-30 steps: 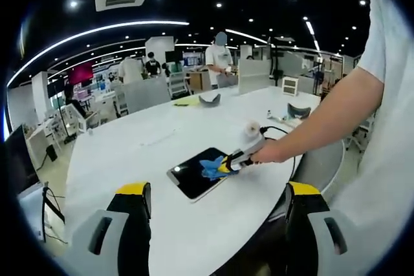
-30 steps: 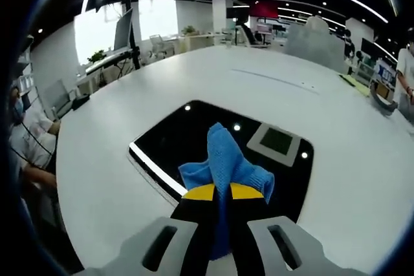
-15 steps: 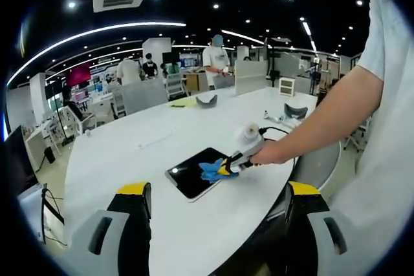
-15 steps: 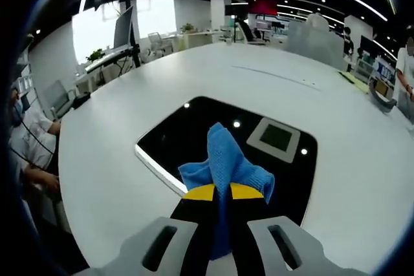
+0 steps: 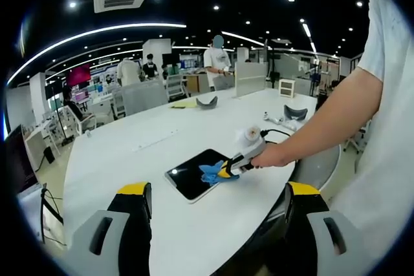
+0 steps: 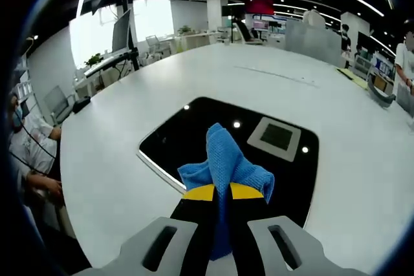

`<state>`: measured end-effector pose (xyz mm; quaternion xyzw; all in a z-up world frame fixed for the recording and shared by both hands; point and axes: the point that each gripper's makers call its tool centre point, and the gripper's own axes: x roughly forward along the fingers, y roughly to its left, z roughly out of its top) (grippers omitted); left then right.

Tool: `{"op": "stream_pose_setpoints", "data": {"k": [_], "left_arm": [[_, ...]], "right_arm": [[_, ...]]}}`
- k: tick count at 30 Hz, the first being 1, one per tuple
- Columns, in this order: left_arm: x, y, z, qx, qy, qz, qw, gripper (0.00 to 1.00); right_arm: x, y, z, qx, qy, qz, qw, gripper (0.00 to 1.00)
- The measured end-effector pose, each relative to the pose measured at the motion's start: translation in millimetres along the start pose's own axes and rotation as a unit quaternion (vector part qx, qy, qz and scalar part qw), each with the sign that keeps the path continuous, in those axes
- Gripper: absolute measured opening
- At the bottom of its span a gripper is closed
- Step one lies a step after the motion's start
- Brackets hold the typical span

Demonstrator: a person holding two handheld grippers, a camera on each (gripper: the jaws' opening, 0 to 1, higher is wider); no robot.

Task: Wipe the mirror surface with the cleaning cloth until all visible marks leave the cleaned area.

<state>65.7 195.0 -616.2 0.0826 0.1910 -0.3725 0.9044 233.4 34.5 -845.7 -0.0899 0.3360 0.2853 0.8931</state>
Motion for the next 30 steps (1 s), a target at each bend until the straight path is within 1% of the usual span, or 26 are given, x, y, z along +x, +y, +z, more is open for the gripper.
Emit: {"op": "stream_pose_setpoints", "data": {"k": [3, 18, 30], "left_arm": [[2, 1.2, 0.2, -0.006, -0.003, 0.0, 1.0, 0.85], [12, 2.7, 4.7, -0.006, -0.004, 0.003, 1.0, 0.84], [14, 8.5, 4.8, -0.005, -0.001, 0.011, 0.9999, 0.83]], "right_arm": [[0, 1, 0.1, 0.004, -0.002, 0.003, 1.0, 0.02], [7, 7, 6.7, -0.003, -0.005, 0.02, 0.9998, 0.01], [17, 8, 15.3, -0.007, -0.007, 0.028, 0.9996, 0.01]]}}
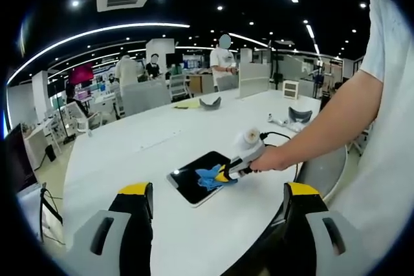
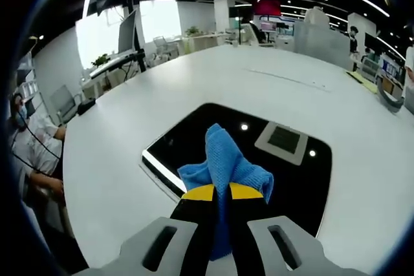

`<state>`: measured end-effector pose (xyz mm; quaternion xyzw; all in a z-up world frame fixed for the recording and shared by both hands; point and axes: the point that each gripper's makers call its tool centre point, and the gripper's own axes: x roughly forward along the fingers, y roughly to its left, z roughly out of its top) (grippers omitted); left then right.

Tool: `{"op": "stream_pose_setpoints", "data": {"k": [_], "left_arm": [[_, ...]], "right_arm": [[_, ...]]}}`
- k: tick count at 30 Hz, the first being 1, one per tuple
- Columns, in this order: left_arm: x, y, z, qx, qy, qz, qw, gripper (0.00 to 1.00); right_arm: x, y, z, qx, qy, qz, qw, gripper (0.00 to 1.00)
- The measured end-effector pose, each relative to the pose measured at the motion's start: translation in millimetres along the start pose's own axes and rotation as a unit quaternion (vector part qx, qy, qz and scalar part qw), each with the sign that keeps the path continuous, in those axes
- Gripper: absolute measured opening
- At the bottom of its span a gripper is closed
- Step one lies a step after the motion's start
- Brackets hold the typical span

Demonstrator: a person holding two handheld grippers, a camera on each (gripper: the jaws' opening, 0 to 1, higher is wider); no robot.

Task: Wipe the mirror surface with the cleaning cloth until all visible marks leave the cleaned area.

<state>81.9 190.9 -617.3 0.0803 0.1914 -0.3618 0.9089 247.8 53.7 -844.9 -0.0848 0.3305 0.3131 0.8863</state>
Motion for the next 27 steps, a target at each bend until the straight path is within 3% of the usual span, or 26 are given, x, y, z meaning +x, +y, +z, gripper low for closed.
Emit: {"op": "stream_pose_setpoints", "data": {"k": [27], "left_arm": [[5, 15.5, -1.4, -0.001, 0.009, 0.015, 0.9999, 0.83]], "right_arm": [[25, -9, 20.0, -0.007, 0.001, 0.002, 1.0, 0.01]]}}
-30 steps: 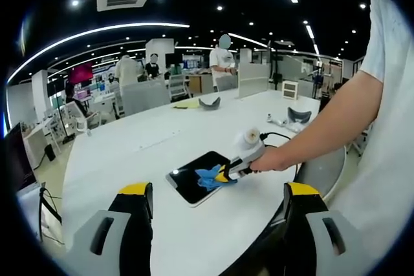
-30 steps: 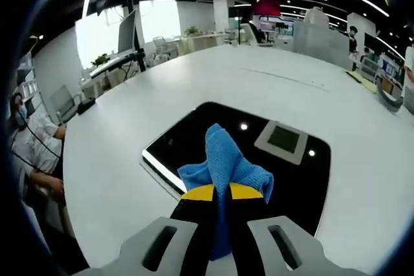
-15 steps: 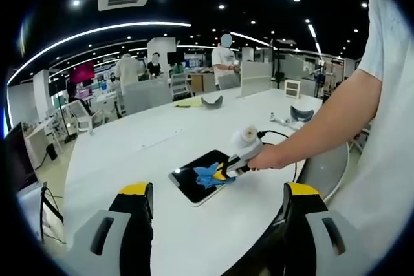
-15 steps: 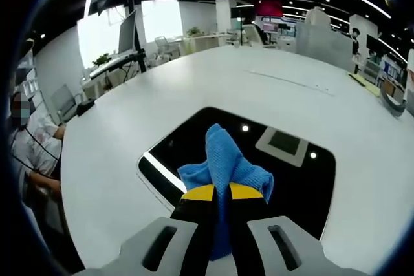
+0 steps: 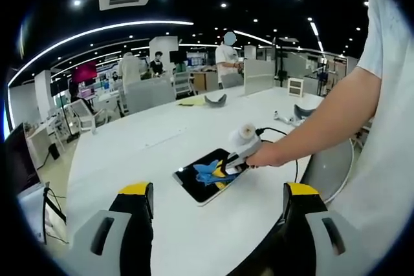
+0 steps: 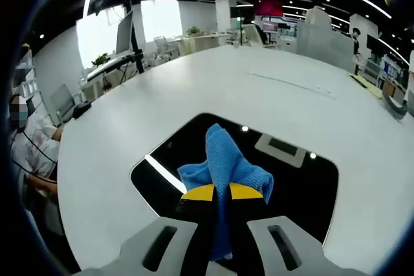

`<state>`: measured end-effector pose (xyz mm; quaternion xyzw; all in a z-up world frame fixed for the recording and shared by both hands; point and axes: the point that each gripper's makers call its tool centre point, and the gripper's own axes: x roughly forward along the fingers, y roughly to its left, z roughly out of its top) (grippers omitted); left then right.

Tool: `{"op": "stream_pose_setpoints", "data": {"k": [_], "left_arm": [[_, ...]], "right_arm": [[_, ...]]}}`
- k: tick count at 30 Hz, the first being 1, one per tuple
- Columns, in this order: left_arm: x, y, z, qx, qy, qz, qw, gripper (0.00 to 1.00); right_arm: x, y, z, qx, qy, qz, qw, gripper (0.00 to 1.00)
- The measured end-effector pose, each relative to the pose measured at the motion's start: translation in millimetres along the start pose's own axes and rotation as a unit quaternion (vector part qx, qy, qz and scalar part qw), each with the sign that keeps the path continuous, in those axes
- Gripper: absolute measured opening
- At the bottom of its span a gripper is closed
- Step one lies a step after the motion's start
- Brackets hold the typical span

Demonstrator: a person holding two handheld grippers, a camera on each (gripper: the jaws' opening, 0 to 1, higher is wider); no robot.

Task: Wipe the mirror surface with the cleaning cloth until all visible marks leave the cleaned area.

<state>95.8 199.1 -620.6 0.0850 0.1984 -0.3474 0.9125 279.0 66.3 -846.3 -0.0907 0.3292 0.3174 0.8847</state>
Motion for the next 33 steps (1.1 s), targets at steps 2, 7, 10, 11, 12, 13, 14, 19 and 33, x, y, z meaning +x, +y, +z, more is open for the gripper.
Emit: {"op": "stream_pose_setpoints", "data": {"k": [2, 7, 10, 11, 12, 13, 14, 19, 33], "left_arm": [[1, 1.1, 0.4, -0.001, 0.0, 0.001, 1.0, 0.83], [6, 1.1, -0.1, -0.001, 0.003, 0.002, 1.0, 0.82], [7, 1.0, 0.2, -0.001, 0.004, 0.001, 1.0, 0.82], [8, 1.1, 0.2, 0.0, 0.005, 0.002, 1.0, 0.82], [8, 1.6, 0.5, 0.0, 0.005, 0.003, 1.0, 0.82], [8, 1.9, 0.7, 0.0, 0.005, 0.003, 1.0, 0.82], [8, 2.3, 0.9, -0.001, 0.005, 0.003, 1.0, 0.82], [9, 5.6, 0.7, -0.002, 0.008, 0.009, 0.9999, 0.82], [13, 12.4, 3.5, -0.004, 0.009, 0.017, 0.9998, 0.82]], "right_arm": [[2, -1, 1.0, -0.001, 0.0, 0.001, 1.0, 0.01], [8, -6, 3.9, -0.001, -0.001, 0.003, 1.0, 0.01], [11, -7, 6.8, 0.0, -0.001, 0.003, 1.0, 0.01], [11, -8, 7.6, 0.0, -0.001, 0.004, 1.0, 0.01], [12, -8, 8.8, 0.0, -0.001, 0.004, 1.0, 0.01], [13, -8, 9.8, 0.0, -0.001, 0.005, 1.0, 0.01], [13, -8, 10.5, -0.001, -0.001, 0.005, 1.0, 0.01], [18, -11, 14.4, -0.001, -0.003, 0.006, 1.0, 0.01], [27, -16, 24.5, 0.0, -0.006, 0.009, 0.9999, 0.01]]}}
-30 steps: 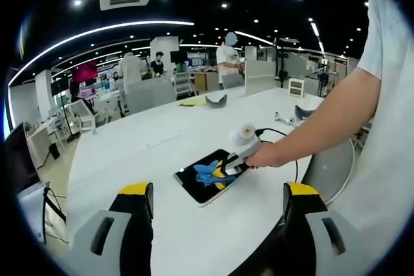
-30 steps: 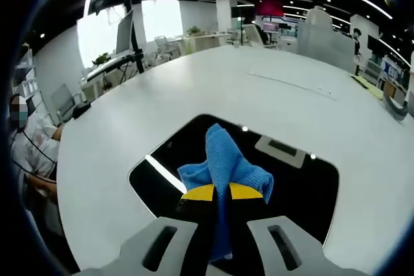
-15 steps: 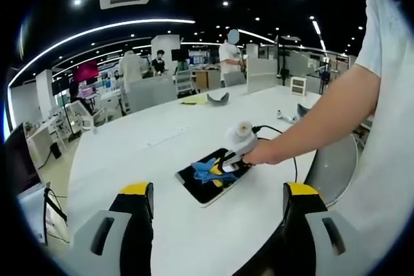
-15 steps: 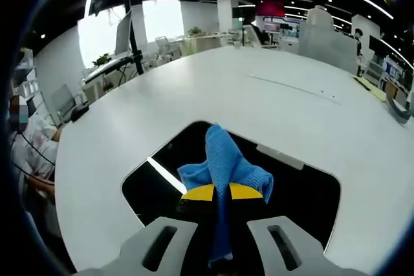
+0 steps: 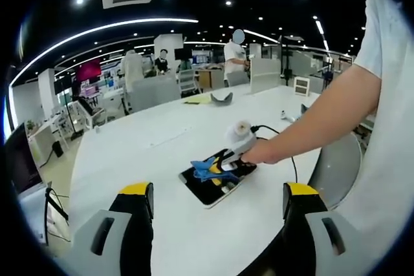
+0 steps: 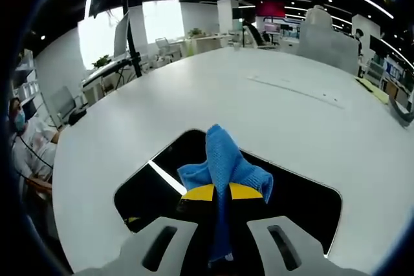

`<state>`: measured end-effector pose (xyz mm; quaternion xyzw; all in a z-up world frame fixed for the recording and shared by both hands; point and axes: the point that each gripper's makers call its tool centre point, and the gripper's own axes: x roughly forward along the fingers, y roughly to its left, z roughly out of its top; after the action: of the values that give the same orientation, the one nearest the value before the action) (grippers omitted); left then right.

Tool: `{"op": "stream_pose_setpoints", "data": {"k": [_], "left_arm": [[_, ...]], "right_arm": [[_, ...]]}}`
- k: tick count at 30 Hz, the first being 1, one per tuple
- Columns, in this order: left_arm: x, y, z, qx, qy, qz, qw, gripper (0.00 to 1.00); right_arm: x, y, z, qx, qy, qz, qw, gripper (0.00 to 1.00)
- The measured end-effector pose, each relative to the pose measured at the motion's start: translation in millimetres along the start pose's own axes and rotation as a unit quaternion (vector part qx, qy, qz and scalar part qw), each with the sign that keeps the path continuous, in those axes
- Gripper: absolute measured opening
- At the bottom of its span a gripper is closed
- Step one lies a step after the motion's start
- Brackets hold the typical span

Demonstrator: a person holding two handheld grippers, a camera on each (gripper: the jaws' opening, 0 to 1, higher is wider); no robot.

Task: Wipe the mirror surface with the cleaning cloth until all visible marks leave the cleaned area.

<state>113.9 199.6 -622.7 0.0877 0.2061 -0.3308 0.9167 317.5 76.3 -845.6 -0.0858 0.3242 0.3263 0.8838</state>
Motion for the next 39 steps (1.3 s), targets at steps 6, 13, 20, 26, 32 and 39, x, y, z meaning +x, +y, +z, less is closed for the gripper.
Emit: {"op": "stream_pose_setpoints", "data": {"k": [6, 13, 20, 26, 32, 39], "left_arm": [[3, -0.5, 0.5, 0.0, 0.001, -0.001, 1.0, 0.82], [5, 0.9, -0.4, -0.001, 0.003, 0.0, 1.0, 0.82], [6, 1.7, -0.3, -0.001, 0.005, 0.0, 1.0, 0.82], [7, 2.1, -1.1, -0.002, 0.006, -0.001, 1.0, 0.82], [8, 3.3, -2.5, 0.002, 0.008, -0.001, 1.0, 0.82], [8, 5.4, -3.1, -0.003, 0.007, -0.003, 1.0, 0.82]], "right_arm": [[3, -2, 2.4, 0.0, -0.001, 0.002, 1.0, 0.01], [5, -2, 4.9, 0.0, -0.003, 0.003, 1.0, 0.01], [6, -2, 7.0, 0.0, -0.004, 0.004, 1.0, 0.01], [7, -3, 8.1, -0.002, -0.004, 0.005, 1.0, 0.01], [10, -4, 9.5, 0.003, -0.007, 0.007, 0.9999, 0.01], [14, -6, 11.7, 0.006, -0.007, 0.002, 1.0, 0.01]]}}
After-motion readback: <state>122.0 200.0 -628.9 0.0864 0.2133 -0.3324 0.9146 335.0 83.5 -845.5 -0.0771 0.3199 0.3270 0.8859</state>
